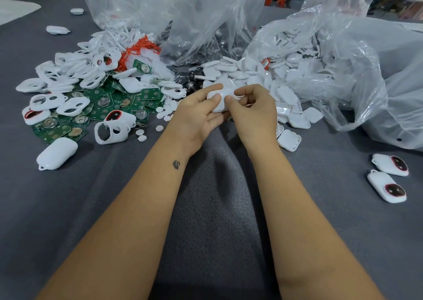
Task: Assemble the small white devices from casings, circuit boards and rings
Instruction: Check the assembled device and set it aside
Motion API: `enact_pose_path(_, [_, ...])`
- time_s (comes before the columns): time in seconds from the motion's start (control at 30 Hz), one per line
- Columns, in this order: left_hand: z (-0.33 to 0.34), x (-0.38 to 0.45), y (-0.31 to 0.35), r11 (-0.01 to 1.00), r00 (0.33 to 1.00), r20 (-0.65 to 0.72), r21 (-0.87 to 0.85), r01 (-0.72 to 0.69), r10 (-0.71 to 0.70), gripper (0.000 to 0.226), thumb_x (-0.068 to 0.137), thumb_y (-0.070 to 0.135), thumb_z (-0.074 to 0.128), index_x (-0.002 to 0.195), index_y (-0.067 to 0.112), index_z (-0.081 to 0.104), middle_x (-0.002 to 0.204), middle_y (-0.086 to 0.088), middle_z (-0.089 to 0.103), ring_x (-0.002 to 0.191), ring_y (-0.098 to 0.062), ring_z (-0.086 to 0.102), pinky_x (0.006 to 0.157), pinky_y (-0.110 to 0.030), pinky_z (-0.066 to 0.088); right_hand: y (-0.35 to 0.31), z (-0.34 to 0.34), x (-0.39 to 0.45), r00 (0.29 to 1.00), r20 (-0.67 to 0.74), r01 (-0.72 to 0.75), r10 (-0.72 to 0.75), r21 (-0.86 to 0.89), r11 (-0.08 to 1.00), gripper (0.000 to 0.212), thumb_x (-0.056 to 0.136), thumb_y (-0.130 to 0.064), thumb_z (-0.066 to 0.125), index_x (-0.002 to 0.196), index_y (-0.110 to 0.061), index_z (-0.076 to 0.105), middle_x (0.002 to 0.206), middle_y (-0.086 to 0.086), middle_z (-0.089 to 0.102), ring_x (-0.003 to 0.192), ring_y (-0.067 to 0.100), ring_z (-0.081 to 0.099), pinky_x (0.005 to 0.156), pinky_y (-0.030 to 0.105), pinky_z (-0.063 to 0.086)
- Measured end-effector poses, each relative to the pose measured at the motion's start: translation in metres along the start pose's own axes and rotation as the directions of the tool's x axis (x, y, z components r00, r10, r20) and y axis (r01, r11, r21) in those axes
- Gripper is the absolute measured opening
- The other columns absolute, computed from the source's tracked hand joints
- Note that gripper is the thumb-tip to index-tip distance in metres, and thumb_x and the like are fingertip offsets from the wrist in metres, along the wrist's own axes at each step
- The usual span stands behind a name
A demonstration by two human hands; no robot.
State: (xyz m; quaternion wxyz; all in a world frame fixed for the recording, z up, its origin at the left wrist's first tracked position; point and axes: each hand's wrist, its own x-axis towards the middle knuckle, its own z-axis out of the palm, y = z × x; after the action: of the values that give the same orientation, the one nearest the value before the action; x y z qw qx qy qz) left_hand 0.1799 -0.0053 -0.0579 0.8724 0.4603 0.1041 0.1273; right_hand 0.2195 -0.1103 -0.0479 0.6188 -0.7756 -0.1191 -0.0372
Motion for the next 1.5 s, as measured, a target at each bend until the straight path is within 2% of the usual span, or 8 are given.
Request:
enact_pose_path(0.2, [-0.001, 0.002, -0.002, 0.999, 0.998, 0.047, 0.012, -0.036, 0.036, 0.022, 0.101, 0.002, 0.043, 0.115, 0.001, 0.059, 0.097, -0.013, 0.074, 0.093, -0.024, 0.072, 0.08, -0.028, 0.058, 0.001, -0.001, 0.002, 0.995, 0.077, -0.074, 0.069, 0.063, 0.995, 0.019, 0.086, -0.018, 0.069, 0.105, -0.015, 0.064, 0.083, 0.001, 0.059, 0.077, 0.016, 0.061, 0.079, 0.034, 0.053])
enact_pose_path(0.3, [-0.003, 0.001, 0.0, 0.999, 0.997, 0.06, 0.022, -0.041, 0.039, 0.022, 0.101, 0.002, 0.044, 0.111, 0.007, 0.062, 0.095, -0.007, 0.075, 0.093, -0.02, 0.072, 0.082, -0.027, 0.058, -0.001, -0.002, 0.002, 0.983, 0.128, -0.159, 0.132, 0.232, 0.96, 0.01, 0.092, -0.018, 0.063, 0.099, -0.012, 0.067, 0.078, 0.004, 0.062, 0.063, 0.011, 0.058, 0.059, 0.027, 0.051])
enact_pose_path(0.37, [-0.003, 0.001, 0.002, 0.999, 0.998, 0.062, 0.023, -0.035, 0.033, 0.022, 0.099, 0.002, 0.046, 0.112, 0.009, 0.063, 0.093, -0.005, 0.075, 0.091, -0.018, 0.072, 0.083, -0.027, 0.058, -0.002, -0.004, 0.002, 0.977, 0.146, -0.196, 0.155, 0.328, 0.924, 0.016, 0.095, -0.024, 0.059, 0.088, -0.011, 0.066, 0.068, 0.004, 0.06, 0.053, 0.012, 0.053, 0.049, 0.024, 0.046])
enact_pose_path(0.5, [-0.004, -0.002, 0.004, 0.995, 0.993, 0.113, 0.097, -0.031, 0.02, 0.021, 0.099, 0.004, 0.048, 0.111, 0.012, 0.064, 0.089, -0.003, 0.075, 0.087, -0.015, 0.072, 0.079, -0.024, 0.057, 0.001, -0.006, 0.003, 0.971, 0.186, -0.206, 0.149, 0.342, 0.917, 0.028, 0.097, -0.032, 0.057, 0.082, -0.01, 0.066, 0.054, 0.007, 0.052, 0.044, 0.016, 0.047, 0.043, 0.024, 0.039])
enact_pose_path(0.73, [-0.005, -0.004, 0.004, 0.973, 0.98, 0.181, 0.197, -0.118, 0.082, 0.021, 0.099, 0.006, 0.047, 0.105, 0.011, 0.067, 0.079, -0.002, 0.07, 0.069, -0.014, 0.062, 0.08, -0.023, 0.055, -0.001, -0.006, 0.003, 0.962, 0.242, -0.217, 0.124, 0.41, 0.886, 0.026, 0.101, -0.025, 0.05, 0.09, -0.004, 0.062, 0.058, 0.011, 0.06, 0.046, 0.015, 0.053, 0.043, 0.022, 0.043])
enact_pose_path(0.97, [-0.009, -0.002, 0.004, 0.959, 0.987, 0.09, 0.236, -0.154, 0.137, 0.021, 0.096, 0.006, 0.056, 0.115, 0.006, 0.064, 0.099, -0.005, 0.072, 0.092, -0.014, 0.068, 0.084, -0.023, 0.054, -0.003, -0.008, 0.003, 0.957, 0.277, -0.209, 0.09, 0.438, 0.874, 0.02, 0.102, -0.017, 0.048, 0.094, -0.004, 0.061, 0.067, 0.005, 0.064, 0.05, 0.011, 0.057, 0.048, 0.02, 0.046])
enact_pose_path(1.3, [-0.008, -0.004, 0.006, 0.938, 0.975, 0.102, 0.271, -0.217, 0.197, 0.022, 0.093, 0.0, 0.057, 0.113, 0.008, 0.065, 0.097, -0.004, 0.07, 0.089, -0.011, 0.068, 0.082, -0.021, 0.054, -0.005, -0.011, 0.005, 0.949, 0.308, -0.22, 0.07, 0.485, 0.847, 0.022, 0.1, -0.005, 0.044, 0.104, 0.003, 0.064, 0.074, 0.014, 0.062, 0.056, 0.016, 0.054, 0.05, 0.021, 0.046])
enact_pose_path(1.5, [-0.007, -0.003, 0.003, 0.903, 0.968, 0.096, 0.349, -0.251, 0.232, 0.016, 0.093, 0.002, 0.059, 0.102, 0.013, 0.068, 0.09, 0.0, 0.072, 0.085, -0.01, 0.069, 0.077, -0.02, 0.056, -0.002, -0.008, 0.005, 0.962, 0.258, -0.189, 0.088, 0.398, 0.898, 0.029, 0.102, -0.015, 0.044, 0.091, 0.001, 0.066, 0.062, 0.014, 0.056, 0.051, 0.017, 0.05, 0.045, 0.023, 0.041])
